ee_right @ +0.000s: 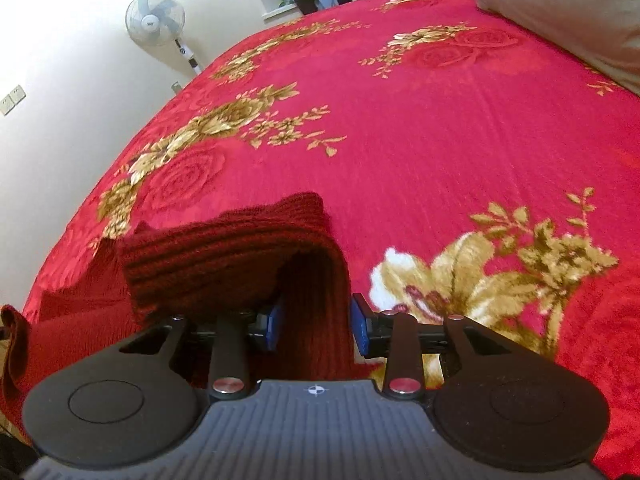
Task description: Fold small clothes
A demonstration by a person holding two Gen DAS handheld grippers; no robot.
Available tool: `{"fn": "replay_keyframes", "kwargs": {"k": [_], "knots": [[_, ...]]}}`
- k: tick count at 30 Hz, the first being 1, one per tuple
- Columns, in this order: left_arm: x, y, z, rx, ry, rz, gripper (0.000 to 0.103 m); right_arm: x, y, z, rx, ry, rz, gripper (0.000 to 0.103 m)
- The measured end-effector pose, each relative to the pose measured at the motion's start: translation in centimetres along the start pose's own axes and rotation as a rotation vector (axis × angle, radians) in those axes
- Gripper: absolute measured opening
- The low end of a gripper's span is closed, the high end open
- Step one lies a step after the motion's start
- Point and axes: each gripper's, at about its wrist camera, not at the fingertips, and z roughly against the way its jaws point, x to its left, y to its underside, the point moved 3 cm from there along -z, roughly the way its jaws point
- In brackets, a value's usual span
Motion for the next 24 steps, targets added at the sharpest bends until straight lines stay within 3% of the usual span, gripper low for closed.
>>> {"fn": "replay_keyframes", "kwargs": {"k": [5,7,9,10,12,15,20,22,24], "knots": [[-0.1,-0.8,-0.4,-0.037,-0.02,0.004,0.08,-0.1,-0.4,-1.1,-0.022,-0.007,-0.042,0.04],[-0.4,-1.0,-0.8,-0.038,-0.017,-0.016,0.076,0.1,-0.6,-1.5,-0.028,-0.008,-0.047,0.04],[-0.7,-1.1,-1.3,-0.025,-0.008,-0.052,0.053,0.2,-0.8,-1.9,-0.029,-0.011,-0.048,0.04],[-0.9,-1.2,-1.4,-0.029,-0.02,-0.065,0.049,0.1,-0.8,-2.0,-0.027,-0.012,-0.05,0.04],[-0.7,-1.4,-1.4,-0.035,-0.028,-0.08,0.022,0.0,-0.8,-2.3,-0.021,-0.017,-0.054,0.039],[0.2,-1.9,-1.3,-0.043,-0.009,-0.056,0.008,0.0,-0.9,-2.4,-0.014,-0.027,-0.044,0.03],[1.3,-2.6,-0.4,-0.108,-0.023,-0.017,0.006,0.3,-1.4,-1.7,-0.046,-0.067,-0.019,0.012],[3.2,-2.9,-0.2,-0.123,-0.037,0.116,0.006,-0.5,-1.8,-1.5,-0.067,-0.107,-0.106,0.012],[5.3,-2.1,-1.8,-0.023,-0.102,0.258,0.006,-2.3,-1.7,-2.0,-0.034,-0.12,-0.259,0.012]]}}
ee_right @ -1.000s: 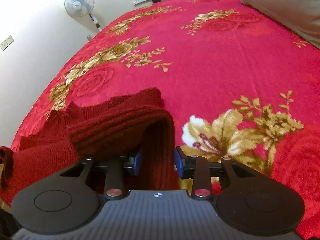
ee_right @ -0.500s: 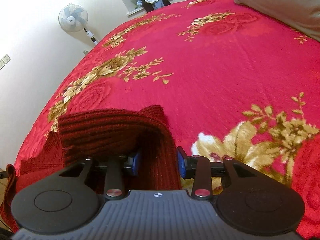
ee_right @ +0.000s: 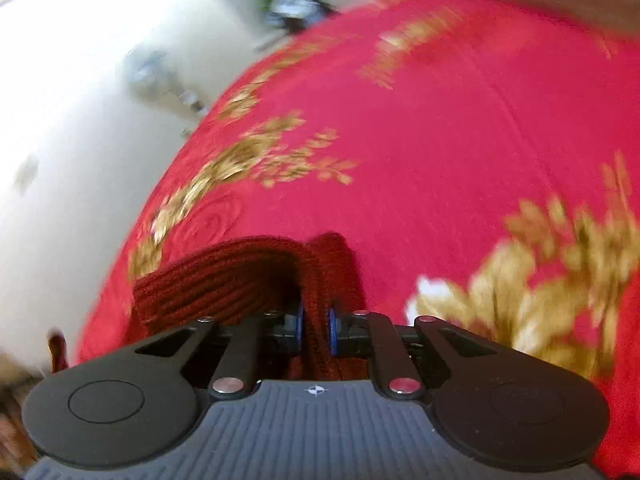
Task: Fold small clothes
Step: 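Grasp the folded sweater edge again with both tools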
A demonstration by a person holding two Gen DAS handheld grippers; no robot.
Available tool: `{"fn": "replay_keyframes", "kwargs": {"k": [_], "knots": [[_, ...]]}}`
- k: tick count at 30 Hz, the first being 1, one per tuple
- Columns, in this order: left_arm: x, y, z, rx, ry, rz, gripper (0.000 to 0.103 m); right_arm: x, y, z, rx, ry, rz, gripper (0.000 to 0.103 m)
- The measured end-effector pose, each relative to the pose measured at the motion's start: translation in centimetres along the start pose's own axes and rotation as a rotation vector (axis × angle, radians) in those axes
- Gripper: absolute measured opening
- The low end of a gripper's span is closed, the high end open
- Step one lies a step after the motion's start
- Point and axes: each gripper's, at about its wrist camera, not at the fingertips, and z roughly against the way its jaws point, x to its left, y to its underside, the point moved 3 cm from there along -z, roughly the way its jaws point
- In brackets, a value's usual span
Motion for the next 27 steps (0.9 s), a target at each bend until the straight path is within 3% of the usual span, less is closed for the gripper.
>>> {"fn": "replay_keyframes", "kwargs": {"k": [2,7,10,14,19,25,27], "knots": [[1.1,0.9,-1.5,0.101,-0.043,0.067,0.006,-1.6,0.4,-0.7,0.041,0.034,-0.101,0.012],[0.2,0.6,-1.0,0.073,-0.012,0.037,0.007,-1.2,0.4,-0.5,0.037,0.038,-0.096,0.014],[0.3,0.4,-1.1,0.081,0.022,0.062,0.008,-0.8,0.5,-0.6,0.039,0.068,-0.051,0.035],[0.0,0.4,-1.1,0.072,0.054,0.056,0.037,-0.2,0.3,-0.7,0.023,0.086,0.015,0.037],[-1.7,0.3,-1.2,0.048,0.072,-0.011,0.053,1.9,0.0,-0.2,-0.028,0.065,0.16,0.037],[-3.1,0.3,-1.4,0.021,0.026,-0.106,0.051,4.3,0.4,-0.3,-0.068,0.102,0.407,0.037],[-3.2,0.1,-1.3,-0.001,0.003,-0.141,0.03,4.8,0.4,-0.7,-0.088,0.14,0.456,0.037]]}}
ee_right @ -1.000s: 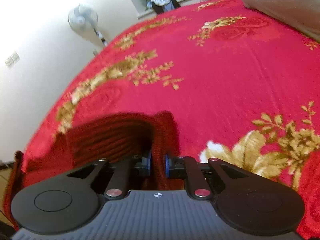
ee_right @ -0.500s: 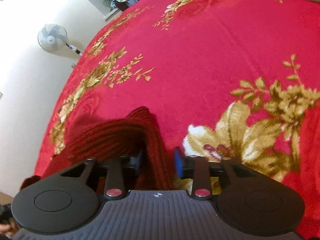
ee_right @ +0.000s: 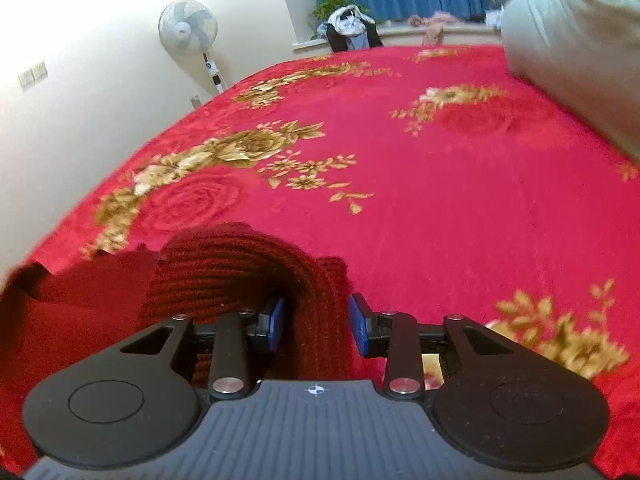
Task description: Fold small clothes
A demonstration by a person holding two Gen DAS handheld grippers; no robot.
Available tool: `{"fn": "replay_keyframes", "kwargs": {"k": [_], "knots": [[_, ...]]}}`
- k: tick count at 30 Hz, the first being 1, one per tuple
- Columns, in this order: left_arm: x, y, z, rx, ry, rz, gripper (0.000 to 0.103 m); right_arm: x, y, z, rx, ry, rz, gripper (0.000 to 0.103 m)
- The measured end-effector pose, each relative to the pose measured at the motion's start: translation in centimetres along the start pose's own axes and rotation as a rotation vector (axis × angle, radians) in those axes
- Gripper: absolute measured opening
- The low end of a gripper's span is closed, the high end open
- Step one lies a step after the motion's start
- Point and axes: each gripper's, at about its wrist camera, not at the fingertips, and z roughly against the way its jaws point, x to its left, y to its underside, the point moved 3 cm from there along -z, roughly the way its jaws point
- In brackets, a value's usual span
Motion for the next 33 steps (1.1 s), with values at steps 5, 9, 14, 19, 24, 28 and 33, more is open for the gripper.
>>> {"fn": "replay_keyframes", "kwargs": {"k": [5,9,14,19,24,28,33], "knots": [[0.0,-0.7,1.1,-0.084,-0.038,-0.062,0.005,0.3,-0.4,0.0,-0.039,-0.001,0.005,0.014],[3.0,-1.8,3.0,-0.202,-0.124,0.067,0.0,-1.6,-0.9,-0.2,-0.026,-0.042,-0.195,0.012],[4.3,-0.8,0.6,0.012,0.077,0.225,0.009,-4.1,0.8,-2.3,0.101,0.018,-0.391,0.013],[3.1,-0.9,0.5,0.004,0.032,0.141,0.04,-2.5,-0.1,-1.7,0.049,0.024,-0.275,0.028],[3.4,-1.4,1.0,-0.044,0.049,0.173,0.057,-2.7,-0.6,-1.6,0.012,0.006,-0.274,0.03],[3.0,-1.9,0.9,-0.05,0.121,0.171,0.057,-3.0,-0.9,-1.6,-0.002,-0.021,-0.285,0.03],[0.3,-1.9,-0.1,-0.037,0.104,0.023,0.055,-1.7,-1.2,-2.2,-0.003,-0.057,-0.211,0.032]]}}
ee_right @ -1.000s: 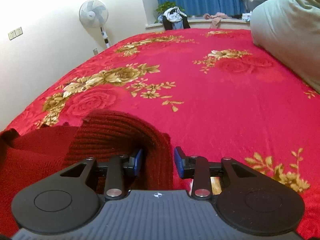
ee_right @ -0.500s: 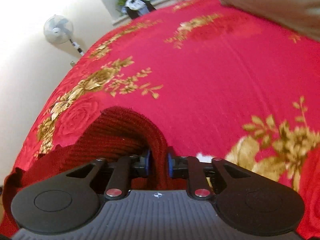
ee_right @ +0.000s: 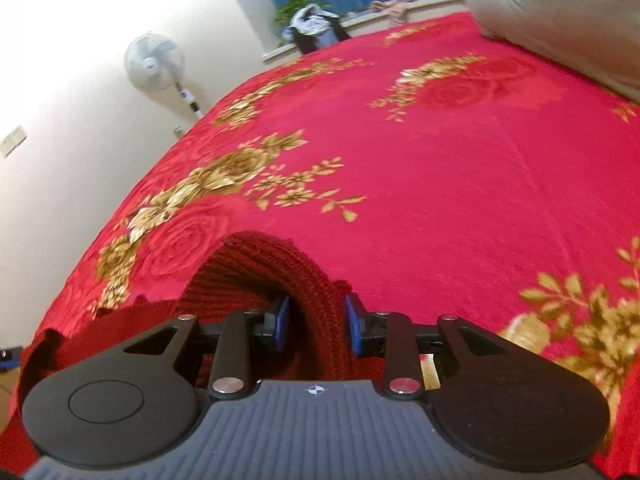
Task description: Fold small clothes
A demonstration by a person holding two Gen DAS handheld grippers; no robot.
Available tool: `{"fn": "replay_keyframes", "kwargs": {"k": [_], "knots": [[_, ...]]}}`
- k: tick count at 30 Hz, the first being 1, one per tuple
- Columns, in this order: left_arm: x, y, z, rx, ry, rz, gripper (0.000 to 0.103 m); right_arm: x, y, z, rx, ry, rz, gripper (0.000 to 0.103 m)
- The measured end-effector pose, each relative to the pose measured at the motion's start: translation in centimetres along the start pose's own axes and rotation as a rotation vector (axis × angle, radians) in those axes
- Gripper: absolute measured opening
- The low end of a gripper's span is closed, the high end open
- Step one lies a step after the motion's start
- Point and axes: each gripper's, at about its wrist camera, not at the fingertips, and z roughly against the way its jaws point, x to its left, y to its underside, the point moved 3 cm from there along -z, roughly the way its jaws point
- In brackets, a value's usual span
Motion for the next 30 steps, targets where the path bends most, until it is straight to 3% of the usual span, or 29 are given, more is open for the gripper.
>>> {"fn": "replay_keyframes", "kwargs": {"k": [2,4,6,7,8,10,12,14,17,22,24,25,27,29,30], "knots": [[-0.7,-0.2,-0.5,-0.008,-0.014,-0.036,0.054,0.4,0.0,-0.4,0.003,0.005,0.031,0.032],[-1.1,-0.1,-1.2,0.002,-0.012,-0.068,0.043,0.7,0.1,-0.6,0.001,0.011,0.058,0.032],[-1.6,0.0,-1.9,0.023,-0.023,-0.121,0.007,0.9,0.0,-0.7,-0.003,0.01,0.075,0.031],[-1.7,0.1,-2.1,0.036,-0.033,-0.151,0.008,1.1,0.0,-0.7,-0.01,0.01,0.086,0.028],[-1.8,0.1,-2.0,0.026,-0.049,-0.179,0.007,1.2,0.0,-0.8,-0.016,0.009,0.094,0.011],[-0.9,-0.8,-0.5,-0.066,-0.076,-0.154,0.006,0.8,-0.3,-0.7,-0.041,-0.021,0.048,0.011],[1.5,-1.8,1.2,-0.164,-0.065,-0.001,0.005,-0.3,-0.8,-0.2,-0.083,-0.026,-0.063,0.011],[2.9,-1.5,0.8,-0.132,-0.109,0.055,0.005,-1.8,-0.9,-0.3,-0.09,0.004,-0.167,0.011],[2.7,-0.1,-1.4,-0.005,-0.185,-0.008,0.005,-2.4,0.0,-1.7,-0.026,0.076,-0.175,0.011],[3.0,-0.7,0.1,-0.095,-0.173,0.022,0.005,-0.7,-0.3,-1.2,-0.066,0.082,-0.103,0.011],[3.2,-1.1,0.9,-0.143,-0.224,0.02,0.0,-0.2,-1.0,-0.1,-0.126,0.011,-0.105,0.011],[3.4,-1.2,1.6,-0.18,-0.283,0.021,0.0,0.0,-1.3,0.2,-0.139,-0.014,-0.101,0.011],[5.1,-1.3,2.5,-0.192,-0.315,0.087,0.0,0.2,-1.5,-0.1,-0.11,-0.003,-0.084,0.014],[6.6,-0.8,2.6,-0.137,-0.238,0.185,0.002,-0.3,-0.9,-1.4,-0.003,0.058,-0.085,0.018],[7.0,-0.3,2.4,-0.092,-0.165,0.216,0.005,-0.5,-0.5,-1.7,0.032,0.092,-0.081,0.025]]}}
